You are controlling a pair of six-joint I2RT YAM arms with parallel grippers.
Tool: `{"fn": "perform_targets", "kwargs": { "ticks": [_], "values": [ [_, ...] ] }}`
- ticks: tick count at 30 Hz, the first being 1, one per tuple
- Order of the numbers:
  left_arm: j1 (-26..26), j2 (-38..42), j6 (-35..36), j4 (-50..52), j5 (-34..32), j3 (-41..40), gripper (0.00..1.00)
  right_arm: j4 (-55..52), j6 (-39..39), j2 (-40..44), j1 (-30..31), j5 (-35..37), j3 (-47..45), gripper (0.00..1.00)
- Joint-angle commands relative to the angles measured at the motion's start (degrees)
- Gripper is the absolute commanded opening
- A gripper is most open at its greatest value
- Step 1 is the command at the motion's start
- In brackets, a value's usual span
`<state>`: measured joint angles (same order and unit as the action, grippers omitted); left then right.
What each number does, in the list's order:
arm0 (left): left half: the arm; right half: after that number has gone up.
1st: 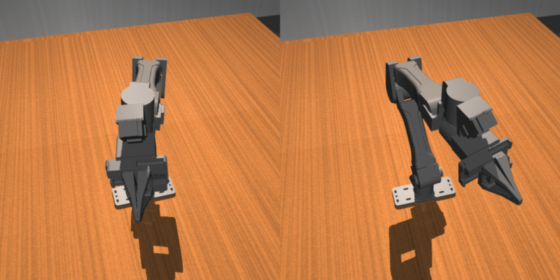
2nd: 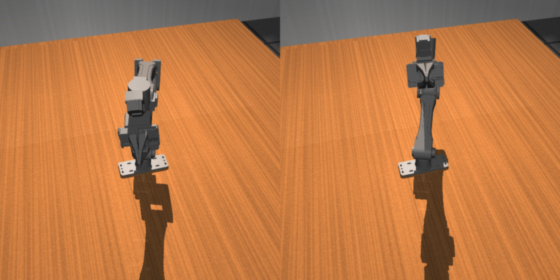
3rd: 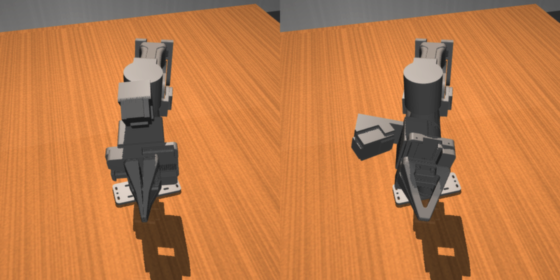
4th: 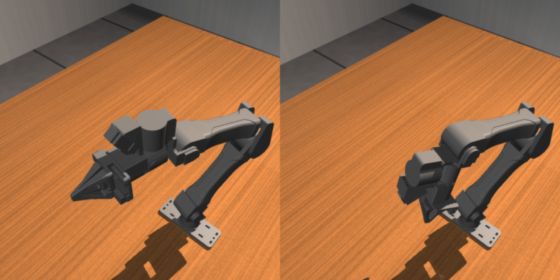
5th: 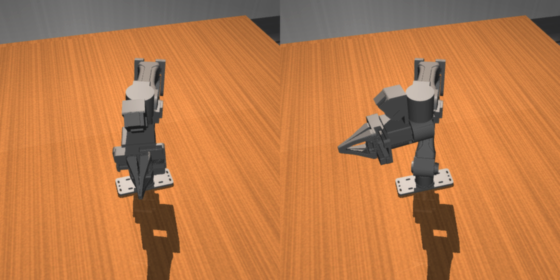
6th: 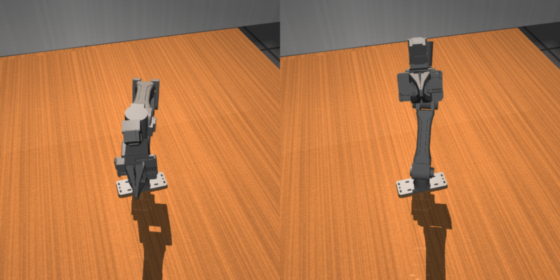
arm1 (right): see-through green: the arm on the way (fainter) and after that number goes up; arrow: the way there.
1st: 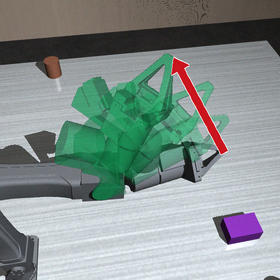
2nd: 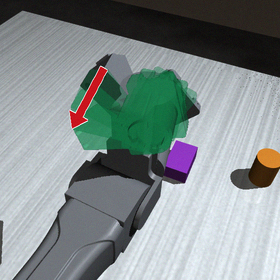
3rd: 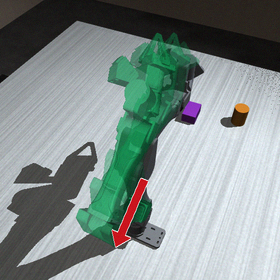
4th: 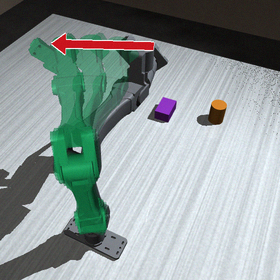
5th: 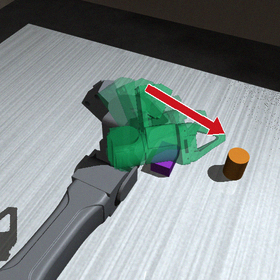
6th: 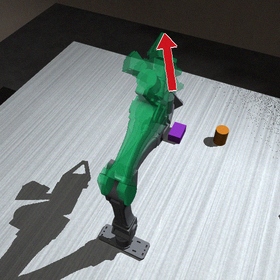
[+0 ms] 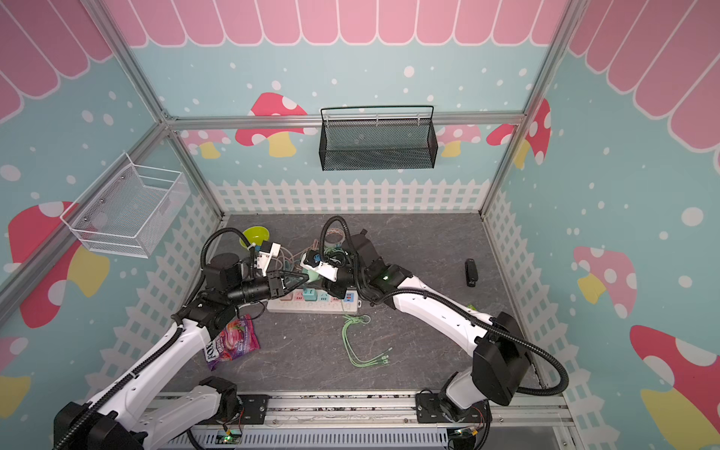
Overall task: Insert plugs into power strip
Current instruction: Pick up the plug from the top-right of the table, then insert the plug into the socket.
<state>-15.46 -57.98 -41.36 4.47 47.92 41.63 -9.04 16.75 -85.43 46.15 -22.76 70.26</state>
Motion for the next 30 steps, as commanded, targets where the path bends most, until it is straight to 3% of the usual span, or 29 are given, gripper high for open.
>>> {"fn": "perform_targets", "kwargs": {
  "ticks": [1,9,14,22,30],
  "values": [
    [-0.27,-0.02,1.09,-0.78,0.43,1.36,0.19,-0.66,0.65,-0.67,0.52,0.15,0.58,0.41],
    [-0.26,-0.08,1.97,-0.87,-1.0,0.93,0.07,4.17,-5.0,5.41,-0.37,0.52,-4.22,0.57],
    [-0.23,-0.15,1.88,-2.75,-2.32,0.22,0.01,7.06,-10.92,9.72,-2.93,-5.58,-7.31,0.62],
    [-0.25,0.26,-0.35,-9.74,-4.28,-1.54,0.0,19.3,-25.02,16.43,-3.55,-16.83,-17.47,0.66],
    [-0.27,0.52,-7.37,-25.74,-1.35,-6.07,0.0,37.67,-41.14,15.58,-3.59,-17.31,-27.51,0.69]
  ]
}}
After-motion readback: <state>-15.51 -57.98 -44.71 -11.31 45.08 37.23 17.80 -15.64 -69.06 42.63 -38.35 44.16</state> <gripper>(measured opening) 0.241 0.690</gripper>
